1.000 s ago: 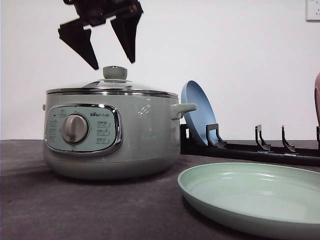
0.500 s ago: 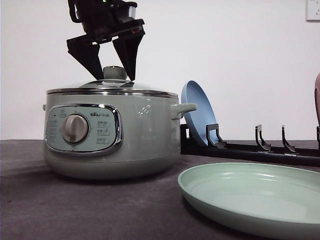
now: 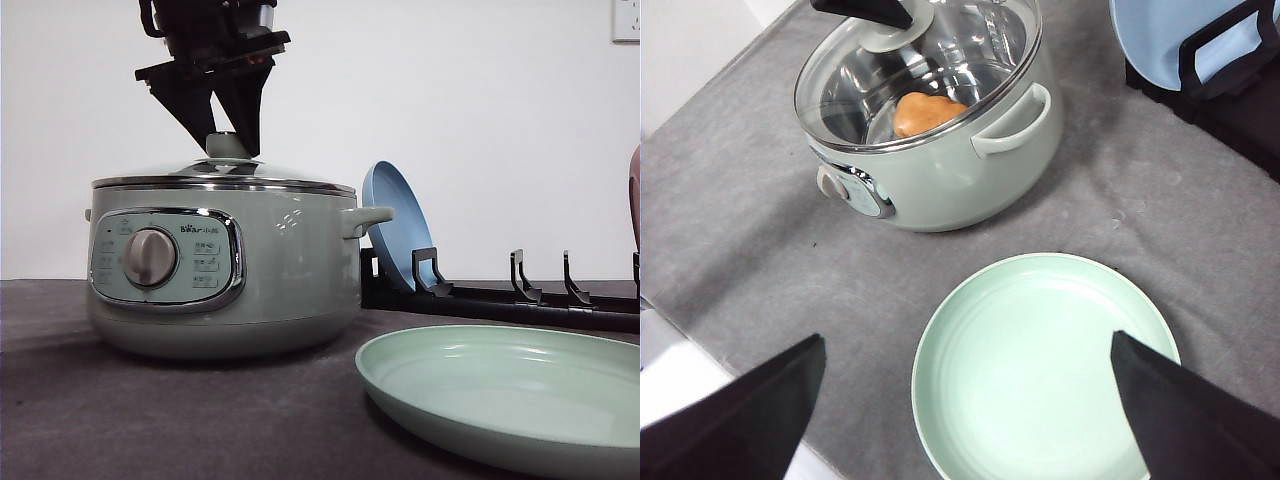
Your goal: Transfer potato from steamer to green plate
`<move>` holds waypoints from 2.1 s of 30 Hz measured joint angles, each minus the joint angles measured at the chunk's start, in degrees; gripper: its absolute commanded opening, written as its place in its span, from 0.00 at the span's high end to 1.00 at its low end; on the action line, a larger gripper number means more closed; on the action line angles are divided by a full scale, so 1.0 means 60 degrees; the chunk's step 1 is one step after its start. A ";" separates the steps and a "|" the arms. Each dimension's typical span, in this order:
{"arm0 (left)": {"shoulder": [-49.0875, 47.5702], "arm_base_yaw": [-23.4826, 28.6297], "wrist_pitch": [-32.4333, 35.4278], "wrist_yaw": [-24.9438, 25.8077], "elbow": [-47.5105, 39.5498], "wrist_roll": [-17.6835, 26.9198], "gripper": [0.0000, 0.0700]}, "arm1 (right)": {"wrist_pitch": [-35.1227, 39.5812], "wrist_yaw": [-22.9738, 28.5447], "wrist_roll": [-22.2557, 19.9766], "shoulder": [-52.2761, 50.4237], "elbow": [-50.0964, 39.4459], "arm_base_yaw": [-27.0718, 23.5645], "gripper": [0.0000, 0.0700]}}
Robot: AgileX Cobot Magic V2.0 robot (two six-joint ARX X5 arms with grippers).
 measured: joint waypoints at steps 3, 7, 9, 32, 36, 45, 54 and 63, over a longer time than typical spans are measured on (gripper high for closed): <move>0.0000 0.0000 -0.0010 0.0000 0.0007 0.0014 0.99 | 0.0003 0.0000 0.0043 0.0000 0.0000 0.0000 0.17; 0.0014 0.0000 -0.0075 0.0000 0.0072 0.0011 0.99 | 0.0001 0.0003 0.0053 0.0000 0.0000 0.0000 0.17; 0.0076 0.0005 -0.0248 0.0000 0.0252 0.0002 0.99 | 0.0003 0.0004 0.0053 0.0000 0.0000 0.0000 0.17; -0.0209 0.0566 -0.2101 0.0011 0.2710 -0.0145 0.99 | 0.0032 0.0006 0.0075 0.0000 0.0000 0.0000 0.17; -0.0654 0.1365 -0.2102 0.0003 0.2710 -0.0125 0.99 | 0.0047 0.0007 0.0072 0.0000 0.0000 0.0000 0.17; -0.0776 0.3590 -0.2389 -0.0070 0.2710 -0.0132 0.99 | 0.0058 0.0003 0.0093 0.0000 0.0000 0.0000 0.17; -0.0776 0.4787 -0.2385 -0.0069 0.2710 -0.0238 0.99 | 0.0732 -0.0539 0.0334 0.0929 0.0226 0.0317 0.17; -0.0776 0.4911 -0.2389 -0.0041 0.2713 -0.0285 0.99 | 0.1253 -0.0496 0.0169 0.4468 0.2232 0.1545 0.17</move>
